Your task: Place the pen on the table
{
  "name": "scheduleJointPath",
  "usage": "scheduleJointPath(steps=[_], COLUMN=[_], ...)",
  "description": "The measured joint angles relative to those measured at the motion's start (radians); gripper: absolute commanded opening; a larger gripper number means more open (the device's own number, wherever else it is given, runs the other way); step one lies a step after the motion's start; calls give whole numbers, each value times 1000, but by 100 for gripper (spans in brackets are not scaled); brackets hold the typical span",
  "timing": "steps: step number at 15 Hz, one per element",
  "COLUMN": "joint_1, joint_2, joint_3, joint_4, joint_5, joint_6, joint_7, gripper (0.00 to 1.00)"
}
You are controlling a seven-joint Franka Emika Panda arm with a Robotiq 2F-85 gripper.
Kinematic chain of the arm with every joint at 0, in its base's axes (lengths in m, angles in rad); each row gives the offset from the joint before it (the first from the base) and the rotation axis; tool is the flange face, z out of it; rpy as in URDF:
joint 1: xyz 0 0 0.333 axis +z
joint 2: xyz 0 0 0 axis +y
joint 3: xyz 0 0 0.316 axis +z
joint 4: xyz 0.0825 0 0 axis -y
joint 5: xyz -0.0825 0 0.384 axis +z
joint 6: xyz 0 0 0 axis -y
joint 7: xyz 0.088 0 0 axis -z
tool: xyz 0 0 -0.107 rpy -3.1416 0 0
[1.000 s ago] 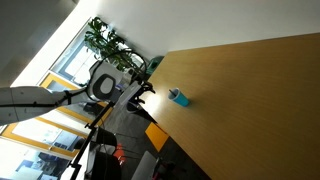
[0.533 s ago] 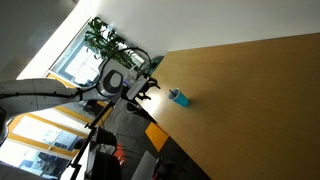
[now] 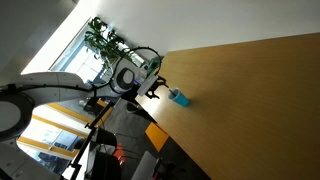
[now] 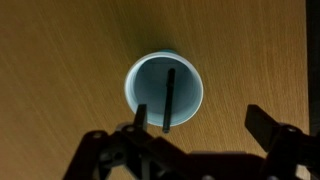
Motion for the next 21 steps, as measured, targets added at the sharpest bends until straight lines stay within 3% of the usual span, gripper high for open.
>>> scheduleJointPath(steps=[6, 15, 19, 21], joint_1=[-25, -25, -25, -25], joint_2=[84, 174, 208, 218], joint_3=[44, 52, 52, 52], joint_4=[72, 184, 219, 228], joint_5=[1, -1, -3, -4], joint_6=[0, -1, -2, -2], joint_7=[0, 0, 0, 1], gripper=[95, 74, 56, 59])
